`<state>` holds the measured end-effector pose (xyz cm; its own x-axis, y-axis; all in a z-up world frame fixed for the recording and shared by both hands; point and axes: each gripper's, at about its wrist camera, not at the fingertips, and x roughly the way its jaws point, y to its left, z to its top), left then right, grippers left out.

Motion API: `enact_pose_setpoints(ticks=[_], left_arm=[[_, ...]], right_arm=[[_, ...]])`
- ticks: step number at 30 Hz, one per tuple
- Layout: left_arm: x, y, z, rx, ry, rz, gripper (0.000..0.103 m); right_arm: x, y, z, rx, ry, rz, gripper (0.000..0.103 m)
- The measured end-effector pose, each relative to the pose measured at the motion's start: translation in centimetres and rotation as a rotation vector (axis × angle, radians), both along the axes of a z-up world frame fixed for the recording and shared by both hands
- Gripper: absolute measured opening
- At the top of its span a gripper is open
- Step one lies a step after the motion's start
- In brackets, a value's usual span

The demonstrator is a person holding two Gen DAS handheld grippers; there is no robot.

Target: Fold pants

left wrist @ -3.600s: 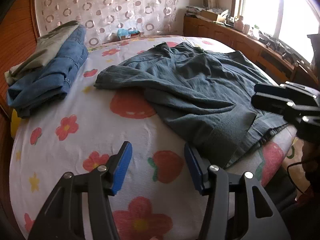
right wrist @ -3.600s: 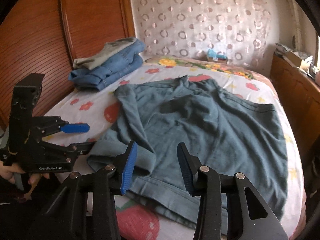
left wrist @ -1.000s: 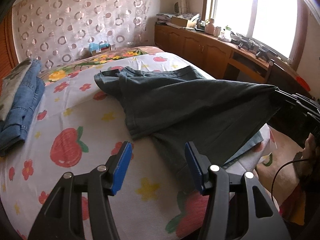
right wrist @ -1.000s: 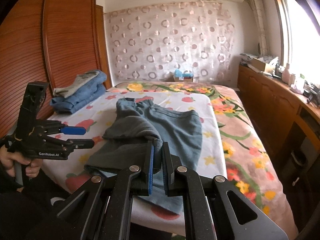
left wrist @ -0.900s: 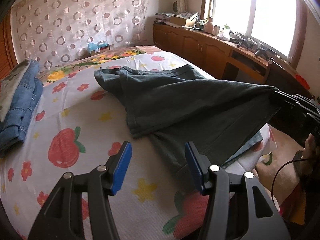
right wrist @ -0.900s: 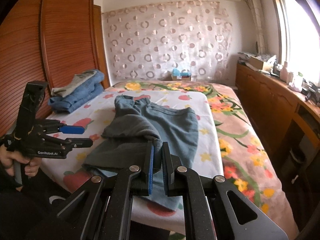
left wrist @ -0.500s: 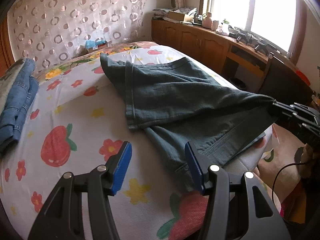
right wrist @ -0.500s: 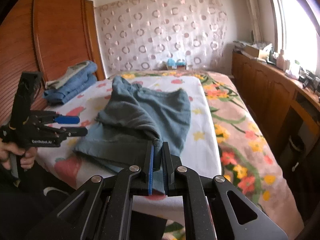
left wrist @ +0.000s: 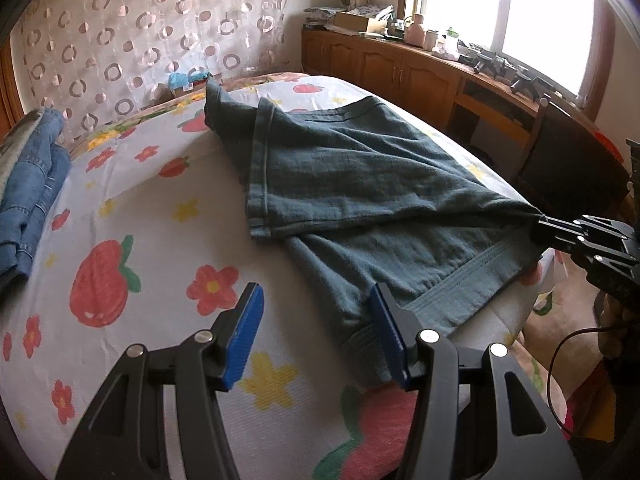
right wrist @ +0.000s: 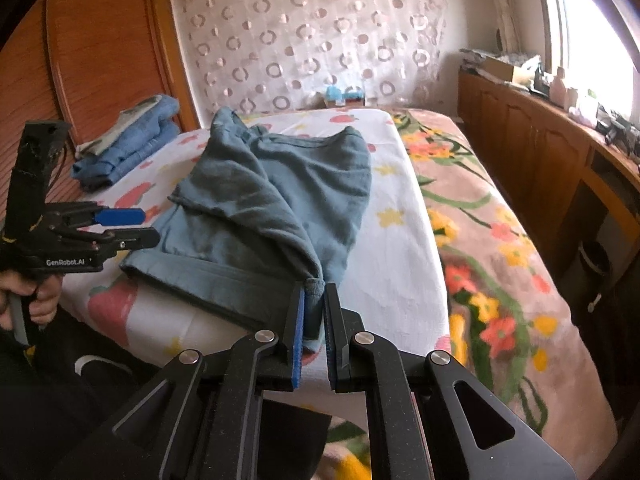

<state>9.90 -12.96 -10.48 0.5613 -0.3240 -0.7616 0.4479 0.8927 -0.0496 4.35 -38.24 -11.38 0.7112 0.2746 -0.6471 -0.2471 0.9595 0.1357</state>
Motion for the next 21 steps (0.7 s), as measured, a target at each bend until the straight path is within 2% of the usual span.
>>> enact_pose_setpoints(ticks=[4,6,8,14,21], left_arm=[[0.0,0.4,0.2,-0.010,-0.004,0.011,0.054],[-0.1,0.8,0.7,-0.015,-0.017,0.020,0.054],[-0.2,1.3,1.3,-0.028,-0.027,0.028,0.054],[-0.1,3.1,2.7,-0.047,-0.061,0.057,0.054],[1.1,5.7,3.5,-0.045,-0.091,0.098,0.054]], right_arm=[[0.0,-0.1,0.7,-0.005,-0.017,-0.010,0.015],[-0.1,0.0,1.4,-0.009,-0.037,-0.015,0.025],[0.0,0.1,2.0,-0.006,-0.051,-0.012,0.029],[1.1,1.8,3.3,-0.016,-0.075,0.026,0.029],[4.4,6.0,3.7,-0.011,-0.079,0.128,0.029]])
